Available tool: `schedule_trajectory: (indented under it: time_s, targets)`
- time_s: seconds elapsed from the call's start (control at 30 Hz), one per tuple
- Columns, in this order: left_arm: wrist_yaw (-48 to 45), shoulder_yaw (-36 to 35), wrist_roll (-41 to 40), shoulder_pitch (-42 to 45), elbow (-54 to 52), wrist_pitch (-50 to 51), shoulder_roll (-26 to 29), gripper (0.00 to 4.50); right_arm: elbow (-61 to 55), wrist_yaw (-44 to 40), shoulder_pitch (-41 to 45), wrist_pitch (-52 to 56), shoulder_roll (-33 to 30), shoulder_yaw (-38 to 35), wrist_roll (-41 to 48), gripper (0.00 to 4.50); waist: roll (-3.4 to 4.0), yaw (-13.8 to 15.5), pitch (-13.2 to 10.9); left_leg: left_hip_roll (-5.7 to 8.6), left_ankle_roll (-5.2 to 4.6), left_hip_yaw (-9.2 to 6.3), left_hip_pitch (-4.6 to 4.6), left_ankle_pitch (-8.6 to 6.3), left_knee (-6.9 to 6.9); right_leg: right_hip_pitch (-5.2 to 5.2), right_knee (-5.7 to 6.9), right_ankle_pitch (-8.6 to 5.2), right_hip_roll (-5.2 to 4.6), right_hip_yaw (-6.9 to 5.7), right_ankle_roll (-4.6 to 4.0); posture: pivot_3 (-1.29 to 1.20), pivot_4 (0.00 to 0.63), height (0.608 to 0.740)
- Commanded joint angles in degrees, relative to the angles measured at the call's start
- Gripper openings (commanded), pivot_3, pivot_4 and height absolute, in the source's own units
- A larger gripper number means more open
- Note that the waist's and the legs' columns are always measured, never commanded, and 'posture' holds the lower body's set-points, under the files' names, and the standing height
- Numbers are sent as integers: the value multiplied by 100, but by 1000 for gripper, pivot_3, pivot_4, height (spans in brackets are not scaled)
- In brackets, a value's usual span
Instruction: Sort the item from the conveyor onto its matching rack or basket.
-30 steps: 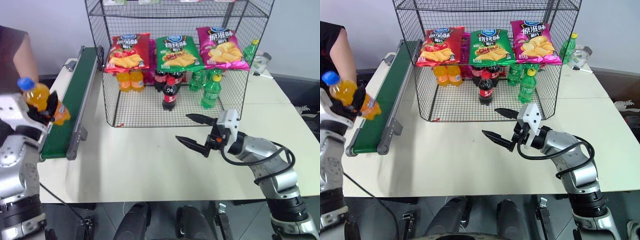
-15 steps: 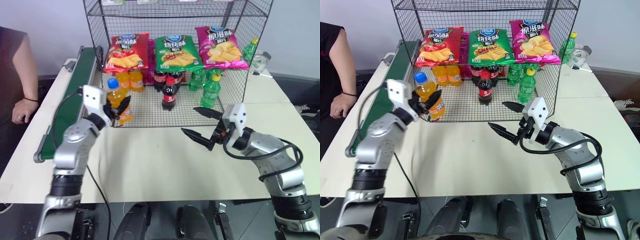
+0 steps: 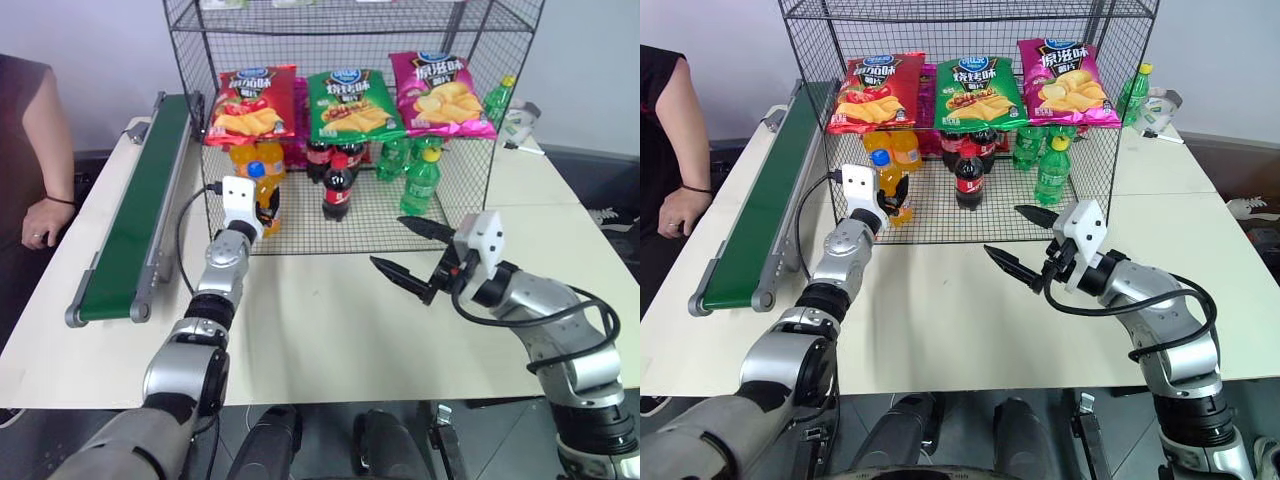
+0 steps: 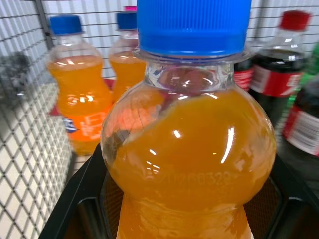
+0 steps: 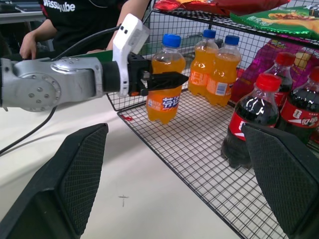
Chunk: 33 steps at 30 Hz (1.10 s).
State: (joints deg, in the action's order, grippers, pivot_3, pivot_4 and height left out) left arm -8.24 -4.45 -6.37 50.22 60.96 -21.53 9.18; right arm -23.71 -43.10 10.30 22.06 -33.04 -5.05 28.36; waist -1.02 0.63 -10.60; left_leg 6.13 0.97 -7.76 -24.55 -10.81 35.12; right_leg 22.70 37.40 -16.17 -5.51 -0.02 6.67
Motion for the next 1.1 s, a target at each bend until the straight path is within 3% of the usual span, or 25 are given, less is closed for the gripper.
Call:
schedule_trajectory:
  time_s: [0.03, 0.17, 0.2, 0.53, 0.97, 1.1]
  targets:
    - [44, -214, -23, 340, 240, -376, -36, 2714, -205, -20, -21, -164, -62, -154, 17, 4500, 0, 0, 0, 0, 0, 0, 0, 0, 0, 0, 1, 0, 1, 0, 0, 0, 150, 740]
    - [-12, -335, -36, 390, 427, -452, -69, 4398, -187, -30, -41, -201, -70, -155, 1, 4500, 0, 3, 0, 2, 0, 0, 0, 0, 4, -2, 3, 0, 2, 0, 1, 0, 150, 740]
    - [-35, -346, -26, 379, 428, -466, -70, 4468, -182, -30, -38, -208, -72, -151, -1, 4500, 0, 2, 0, 2, 0, 0, 0, 0, 4, -2, 3, 0, 3, -1, 1, 0, 150, 740]
    - [-508, -504, -191, -149, -377, -354, -19, 4468, -191, -44, 49, -159, -92, -100, 36, 4500, 0, -2, 1, 2, 0, 0, 4, 1, 6, -3, 8, 0, 4, 0, 1, 0, 150, 740]
    - [-606, -376, -278, -1611, -3349, 1063, 178, 4468, 14, -219, 218, -202, -117, -84, 33, 4500, 3, 0, 3, 1, 1, 0, 5, 1, 8, -3, 12, 0, 3, 4, 0, 0, 150, 740]
    - [-1086, -258, -549, -2163, -4578, 1864, 376, 4468, 19, -247, 210, -224, -126, -105, 18, 4500, 4, -11, 4, 0, 1, 0, 5, 1, 7, -3, 13, 0, 3, 4, 0, 0, 150, 740]
